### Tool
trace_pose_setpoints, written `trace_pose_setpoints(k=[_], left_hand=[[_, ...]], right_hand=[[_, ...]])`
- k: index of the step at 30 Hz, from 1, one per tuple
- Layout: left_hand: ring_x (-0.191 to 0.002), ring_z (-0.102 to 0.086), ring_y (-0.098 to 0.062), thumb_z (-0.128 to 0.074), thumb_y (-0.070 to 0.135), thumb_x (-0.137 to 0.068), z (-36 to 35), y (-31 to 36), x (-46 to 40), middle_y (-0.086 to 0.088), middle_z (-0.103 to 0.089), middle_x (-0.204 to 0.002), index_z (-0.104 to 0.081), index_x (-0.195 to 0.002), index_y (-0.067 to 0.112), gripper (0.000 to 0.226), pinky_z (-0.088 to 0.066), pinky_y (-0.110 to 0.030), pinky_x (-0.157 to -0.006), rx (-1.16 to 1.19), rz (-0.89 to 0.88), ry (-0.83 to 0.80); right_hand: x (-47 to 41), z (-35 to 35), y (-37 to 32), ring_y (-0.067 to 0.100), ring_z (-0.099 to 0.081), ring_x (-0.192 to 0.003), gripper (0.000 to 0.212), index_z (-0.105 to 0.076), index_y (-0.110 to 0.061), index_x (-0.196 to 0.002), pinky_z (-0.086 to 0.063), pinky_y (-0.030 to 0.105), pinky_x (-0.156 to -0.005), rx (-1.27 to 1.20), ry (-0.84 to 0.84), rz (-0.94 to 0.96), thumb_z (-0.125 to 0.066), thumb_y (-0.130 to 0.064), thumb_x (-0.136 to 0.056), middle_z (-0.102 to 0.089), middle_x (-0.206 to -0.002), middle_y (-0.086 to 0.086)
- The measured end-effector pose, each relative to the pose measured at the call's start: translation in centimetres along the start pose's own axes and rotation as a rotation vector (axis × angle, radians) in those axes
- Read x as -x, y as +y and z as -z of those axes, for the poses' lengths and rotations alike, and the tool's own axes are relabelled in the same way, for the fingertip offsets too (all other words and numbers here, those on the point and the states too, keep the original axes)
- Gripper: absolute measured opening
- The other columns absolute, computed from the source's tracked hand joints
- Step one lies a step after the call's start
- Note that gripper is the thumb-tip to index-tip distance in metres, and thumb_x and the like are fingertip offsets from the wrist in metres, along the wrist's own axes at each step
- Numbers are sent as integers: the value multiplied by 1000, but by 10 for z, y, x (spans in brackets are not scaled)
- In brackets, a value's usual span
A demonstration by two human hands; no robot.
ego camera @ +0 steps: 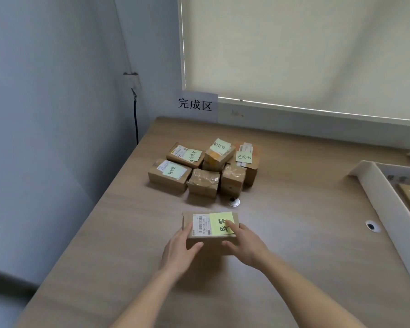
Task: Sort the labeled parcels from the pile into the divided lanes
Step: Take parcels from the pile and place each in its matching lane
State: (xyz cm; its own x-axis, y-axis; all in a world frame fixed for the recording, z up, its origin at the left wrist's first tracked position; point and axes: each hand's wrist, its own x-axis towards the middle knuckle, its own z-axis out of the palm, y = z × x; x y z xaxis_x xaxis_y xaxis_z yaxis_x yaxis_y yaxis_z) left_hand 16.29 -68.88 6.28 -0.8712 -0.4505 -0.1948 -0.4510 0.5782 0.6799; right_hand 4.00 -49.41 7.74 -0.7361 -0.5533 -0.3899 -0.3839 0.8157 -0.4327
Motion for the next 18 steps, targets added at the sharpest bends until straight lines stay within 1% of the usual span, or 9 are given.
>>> trace_pose_setpoints(k=[3, 8, 12, 16, 18], left_hand=[[-134, -45, -13, -64, 49, -90, -24, -16, 8, 12, -42, -152, -32, -153, 32, 72, -39, -29, -108, -11, 14, -29], [-133, -46, -12, -67, 43, -90, -50, -31, 15, 11, -44, -151, -35, -152, 31, 71, -38, -25, -107, 4, -1, -36], [-131, -47, -12, -66, 43, -91, -56, -35, 18, 8, -48, -148, -39, -150, 29, 67, -37, -22, -102, 19, -20, 10], [-128, -51, -16, -65, 50, -90, -47, -41, 7, 6, -48, -146, -40, -150, 31, 67, -40, -28, -97, -1, -2, 54], [-130, -49, -17, -67, 50, -88, -42, -45, -1, 4, -46, -147, -36, -151, 32, 72, -41, -31, -99, -31, -12, 62]], right_hand=[[3, -23, 17, 22, -45, -138, 72, -18, -35, -161, -41, 37, -110, -15, -9, -14, -53, -50, -99, -37, -155, -2], [6, -45, 33, 21, -47, -136, 69, -22, -36, -159, -43, 37, -107, -58, 15, -16, -54, -49, -99, -37, -154, -4], [1, -48, 42, 23, -49, -135, 62, -27, -42, -155, -46, 42, -105, -98, 66, -5, -52, -52, -100, -33, -158, -5], [-2, -50, 49, 22, -50, -133, 53, -35, -42, -151, -48, 43, -103, -112, 93, 26, -51, -49, -101, -36, -156, -8], [-1, -52, 54, 21, -51, -131, 50, -35, -43, -148, -49, 44, -100, -112, 93, 39, -52, -46, -101, -36, -155, -11]])
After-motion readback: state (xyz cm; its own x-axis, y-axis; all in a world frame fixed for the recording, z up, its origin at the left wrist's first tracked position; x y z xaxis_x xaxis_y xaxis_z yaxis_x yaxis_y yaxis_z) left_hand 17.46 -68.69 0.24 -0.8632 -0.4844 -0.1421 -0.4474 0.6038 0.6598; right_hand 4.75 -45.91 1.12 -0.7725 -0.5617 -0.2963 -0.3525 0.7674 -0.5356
